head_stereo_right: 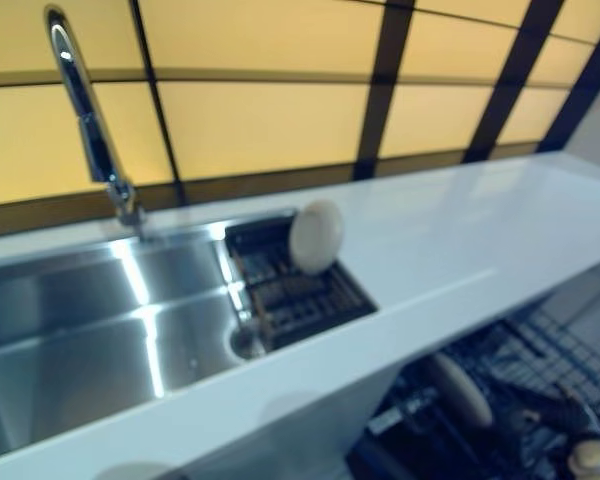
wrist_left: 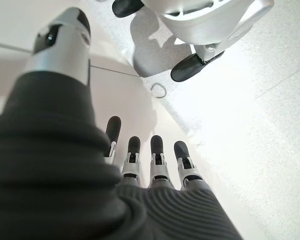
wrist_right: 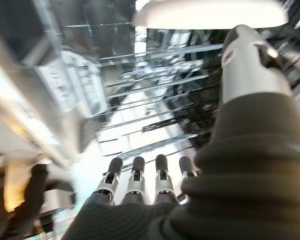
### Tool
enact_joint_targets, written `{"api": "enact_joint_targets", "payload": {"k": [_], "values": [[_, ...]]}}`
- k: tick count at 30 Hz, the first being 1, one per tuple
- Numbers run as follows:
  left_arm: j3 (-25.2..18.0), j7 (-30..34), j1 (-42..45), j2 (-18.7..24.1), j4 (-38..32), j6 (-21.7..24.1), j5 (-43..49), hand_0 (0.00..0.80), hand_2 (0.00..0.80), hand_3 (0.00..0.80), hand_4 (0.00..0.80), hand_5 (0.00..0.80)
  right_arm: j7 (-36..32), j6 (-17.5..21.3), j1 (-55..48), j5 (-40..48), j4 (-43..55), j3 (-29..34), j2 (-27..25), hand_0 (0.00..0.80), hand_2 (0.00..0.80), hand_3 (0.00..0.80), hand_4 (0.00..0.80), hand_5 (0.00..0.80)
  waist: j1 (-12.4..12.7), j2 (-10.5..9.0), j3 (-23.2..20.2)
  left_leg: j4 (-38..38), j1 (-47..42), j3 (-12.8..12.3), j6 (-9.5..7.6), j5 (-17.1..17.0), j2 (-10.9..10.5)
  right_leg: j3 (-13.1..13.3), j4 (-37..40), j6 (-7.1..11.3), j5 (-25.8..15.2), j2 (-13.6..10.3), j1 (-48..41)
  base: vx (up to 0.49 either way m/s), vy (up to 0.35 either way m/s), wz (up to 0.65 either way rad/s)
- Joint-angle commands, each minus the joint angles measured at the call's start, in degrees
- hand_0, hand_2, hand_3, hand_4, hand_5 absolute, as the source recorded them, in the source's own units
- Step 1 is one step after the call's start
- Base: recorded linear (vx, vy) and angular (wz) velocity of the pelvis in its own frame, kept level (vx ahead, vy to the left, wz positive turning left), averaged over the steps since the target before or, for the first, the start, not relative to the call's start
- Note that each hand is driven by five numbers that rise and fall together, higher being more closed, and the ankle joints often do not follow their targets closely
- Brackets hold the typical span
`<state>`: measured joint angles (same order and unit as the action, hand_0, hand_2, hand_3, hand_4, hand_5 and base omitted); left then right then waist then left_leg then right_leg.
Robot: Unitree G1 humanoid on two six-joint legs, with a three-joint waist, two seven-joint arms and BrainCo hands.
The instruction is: Take plates into dishwasher
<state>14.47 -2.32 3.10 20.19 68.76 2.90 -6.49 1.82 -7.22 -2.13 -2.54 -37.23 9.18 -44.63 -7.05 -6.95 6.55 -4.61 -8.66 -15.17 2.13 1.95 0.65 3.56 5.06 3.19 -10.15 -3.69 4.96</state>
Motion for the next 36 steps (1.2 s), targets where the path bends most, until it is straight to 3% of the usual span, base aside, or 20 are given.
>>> {"api": "enact_joint_targets", "payload": {"k": [1,7,20,30,36], "values": [[-4.3,-2.6,-6.8,0.1,0.2,3.1,-2.0,0.000,0.000,0.000,0.000,0.000,2.9,0.8,3.2,2.7,-0.5,3.3,-6.2,0.000,0.000,0.000,0.000,0.000,-1.3,0.92,-0.1,0.9,4.3,3.0,-2.85,-2.1,1.3,-1.6,-4.4,3.20,3.2,-0.8,-3.2,-0.020,0.054,-0.25],[-4.1,-3.1,-7.3,0.1,0.0,2.7,-3.0,0.000,0.000,0.000,0.000,0.000,5.0,1.9,2.4,6.2,1.0,6.2,-6.6,0.000,0.000,0.000,0.000,0.000,-1.9,0.71,0.2,0.8,3.9,2.6,-2.99,-2.0,1.3,-1.1,-4.5,3.43,2.9,-0.7,-3.1,-0.022,0.034,-0.12],[-4.4,-4.2,-6.5,0.0,-1.3,1.8,-5.1,0.000,0.000,0.000,0.000,0.000,6.9,4.9,3.8,8.8,17.2,10.7,-10.3,0.000,0.000,0.000,0.000,0.000,-2.6,0.88,1.2,0.6,4.2,2.5,-3.53,-1.8,1.0,-0.2,-4.8,3.58,2.9,-0.7,-2.2,-0.019,0.021,-0.07],[-4.3,-4.3,-5.8,0.2,-0.7,2.5,-5.2,0.000,0.000,0.000,0.000,0.000,2.8,9.8,8.6,13.3,23.8,9.1,-17.0,0.000,0.000,0.000,0.000,0.000,-1.8,0.22,0.7,1.0,5.0,3.2,-3.56,-1.9,0.8,-0.6,-4.8,3.39,3.1,-0.7,-2.0,0.000,0.002,-0.01],[-3.5,-4.0,-5.8,0.6,-0.9,2.6,-4.8,0.000,0.000,0.000,0.000,0.000,-0.7,9.7,14.3,16.9,23.7,5.9,-21.3,0.000,0.000,0.000,0.000,0.000,-0.7,-0.35,0.8,1.7,5.7,3.9,-3.49,-1.8,0.9,-1.0,-4.7,3.35,3.1,-0.7,-2.0,0.006,-0.032,-0.01]]}}
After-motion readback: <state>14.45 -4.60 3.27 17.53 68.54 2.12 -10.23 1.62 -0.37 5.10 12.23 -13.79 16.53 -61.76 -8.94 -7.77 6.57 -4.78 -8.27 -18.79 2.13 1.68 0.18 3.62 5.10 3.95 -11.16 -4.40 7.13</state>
